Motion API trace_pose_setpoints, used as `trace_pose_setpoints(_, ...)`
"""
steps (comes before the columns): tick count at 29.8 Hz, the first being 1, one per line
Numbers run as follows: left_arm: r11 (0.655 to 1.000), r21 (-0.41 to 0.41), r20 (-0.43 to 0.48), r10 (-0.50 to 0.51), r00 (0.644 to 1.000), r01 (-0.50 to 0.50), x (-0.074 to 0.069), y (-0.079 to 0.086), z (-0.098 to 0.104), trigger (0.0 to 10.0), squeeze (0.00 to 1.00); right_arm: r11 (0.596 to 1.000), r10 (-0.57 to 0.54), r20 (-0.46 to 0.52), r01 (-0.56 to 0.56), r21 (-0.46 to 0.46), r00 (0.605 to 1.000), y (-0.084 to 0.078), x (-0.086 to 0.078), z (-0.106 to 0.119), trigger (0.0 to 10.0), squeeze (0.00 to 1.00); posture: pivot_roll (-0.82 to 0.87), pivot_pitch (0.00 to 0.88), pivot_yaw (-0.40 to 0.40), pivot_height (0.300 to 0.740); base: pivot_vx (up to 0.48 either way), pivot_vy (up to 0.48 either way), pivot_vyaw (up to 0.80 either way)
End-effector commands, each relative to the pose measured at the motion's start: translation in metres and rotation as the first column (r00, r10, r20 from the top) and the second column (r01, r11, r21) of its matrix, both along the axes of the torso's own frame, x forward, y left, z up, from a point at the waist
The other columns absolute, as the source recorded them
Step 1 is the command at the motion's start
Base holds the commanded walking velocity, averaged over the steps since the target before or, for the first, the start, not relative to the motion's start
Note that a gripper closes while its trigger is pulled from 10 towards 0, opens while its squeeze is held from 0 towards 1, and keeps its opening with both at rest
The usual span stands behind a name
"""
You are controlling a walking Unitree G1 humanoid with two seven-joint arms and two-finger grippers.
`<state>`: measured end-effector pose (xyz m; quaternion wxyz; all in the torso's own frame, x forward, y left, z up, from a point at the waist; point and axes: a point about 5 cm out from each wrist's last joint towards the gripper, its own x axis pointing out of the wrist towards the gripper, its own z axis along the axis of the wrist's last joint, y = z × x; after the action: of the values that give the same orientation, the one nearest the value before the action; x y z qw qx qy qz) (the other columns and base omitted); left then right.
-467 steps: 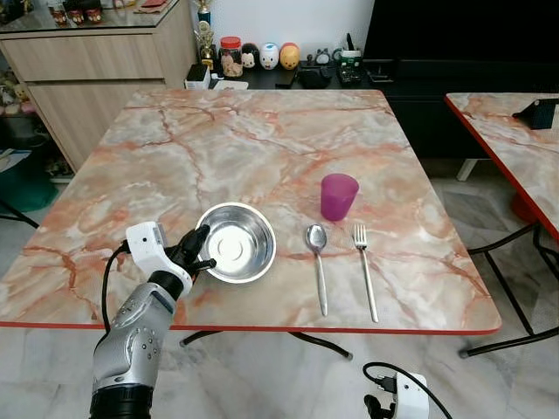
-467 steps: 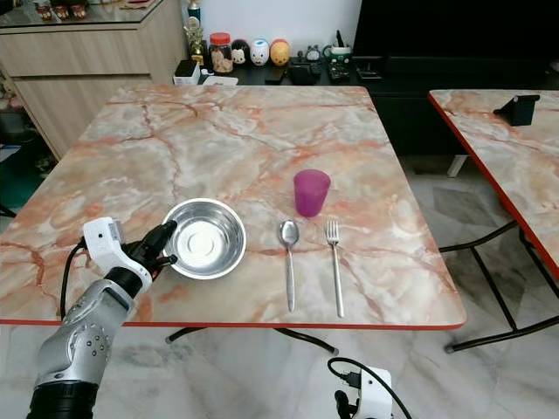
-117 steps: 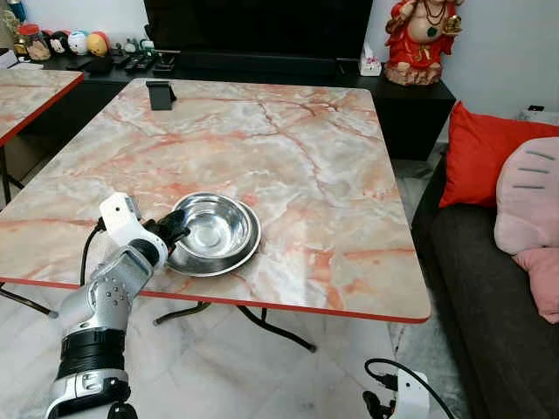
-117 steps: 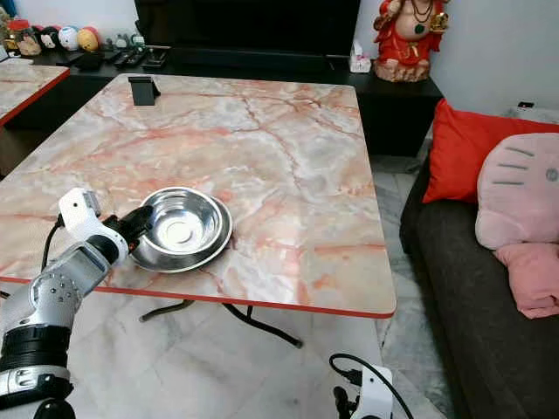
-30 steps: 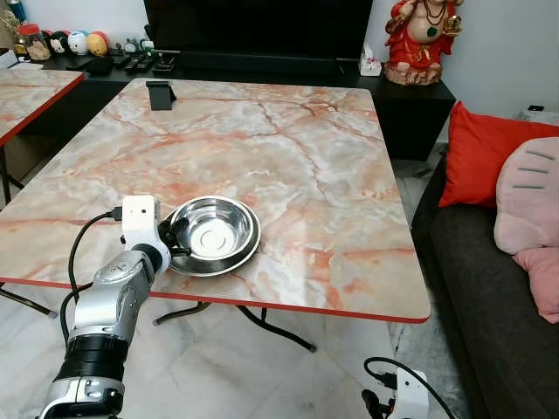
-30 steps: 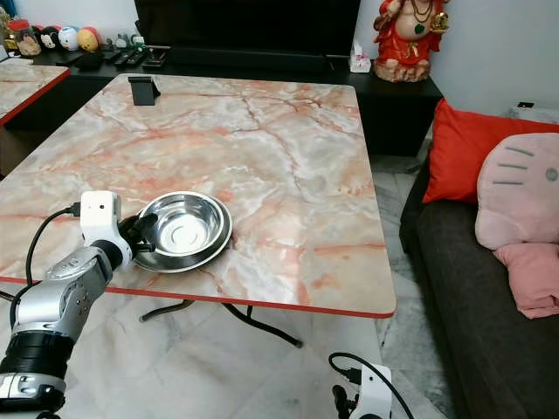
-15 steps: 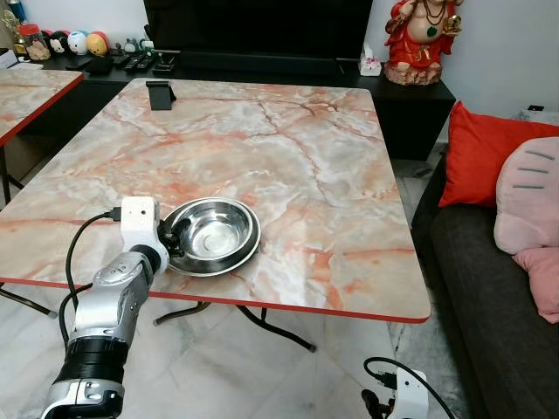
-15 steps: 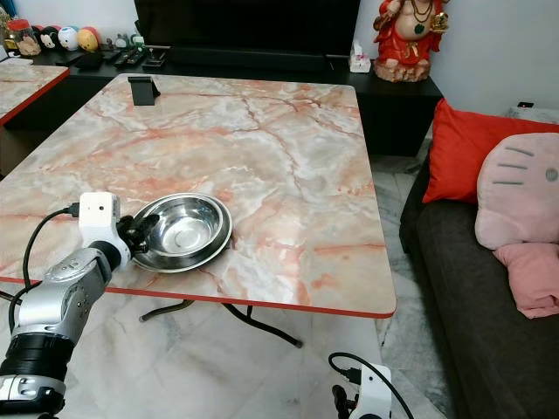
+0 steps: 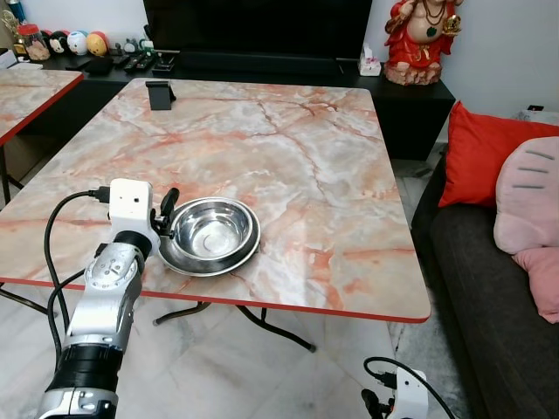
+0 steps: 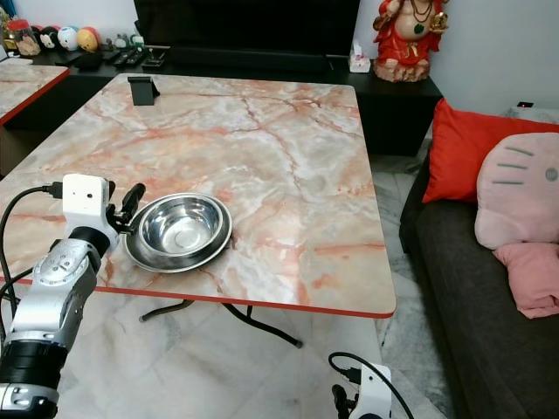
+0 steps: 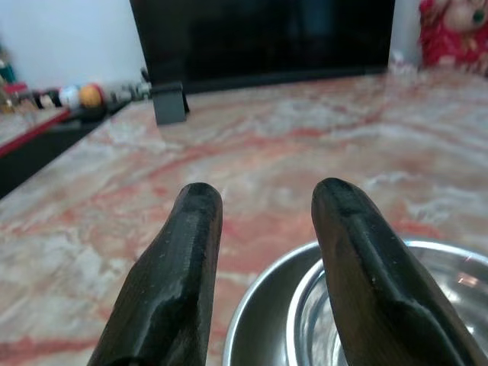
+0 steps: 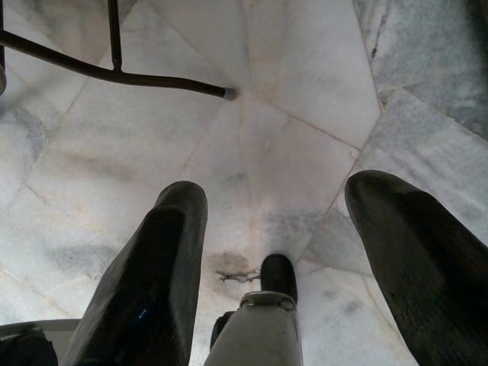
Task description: Setting the table
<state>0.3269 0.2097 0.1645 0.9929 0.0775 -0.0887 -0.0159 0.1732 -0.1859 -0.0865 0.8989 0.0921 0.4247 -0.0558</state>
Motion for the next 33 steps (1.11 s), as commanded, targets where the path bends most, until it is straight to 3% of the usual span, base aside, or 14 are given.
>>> trace_pose_setpoints(1, 0.999, 0.039, 0.024, -0.023, 0.999, 0.022, -0.0058, -0.0089, -0.0077, 10.0, 0.0, 1.0, -0.008, 0.004, 0.008, -0.001, 1.0, -0.0002, -0.0005, 0.0, 10.0, 0.0, 0.01, 0.0, -0.007, 0.74, 0.0, 0.0, 0.0)
trace_pose_setpoints(6, 0.996, 0.087, 0.068, -0.01, 0.998, 0.004, -0.0096, -0.0158, -0.0126, 10.0, 0.0, 1.0, -0.013, 0.007, 0.013, -0.008, 1.0, -0.0012, -0.0006, 0.0001, 10.0, 0.0, 0.01, 0.0, -0.014, 0.74, 0.0, 0.0, 0.0)
trace_pose_setpoints(15, 0.997, 0.077, 0.089, 0.019, 0.996, -0.026, -0.01, -0.0146, -0.0149, 10.0, 0.0, 1.0, -0.019, 0.016, 0.019, -0.014, 1.0, -0.0032, 0.0, 0.0009, 10.0, 0.0, 0.01, 0.0, -0.016, 0.74, 0.0, 0.027, 0.0)
trace_pose_setpoints(33, 0.996, 0.077, 0.1, 0.024, 0.995, -0.032, -0.0057, -0.0163, -0.0142, 10.0, 0.0, 1.0, -0.017, 0.014, 0.017, -0.009, 1.0, -0.0006, -0.0007, 0.0002, 10.0, 0.0, 0.01, 0.0, -0.006, 0.74, 0.0, 0.475, 0.0)
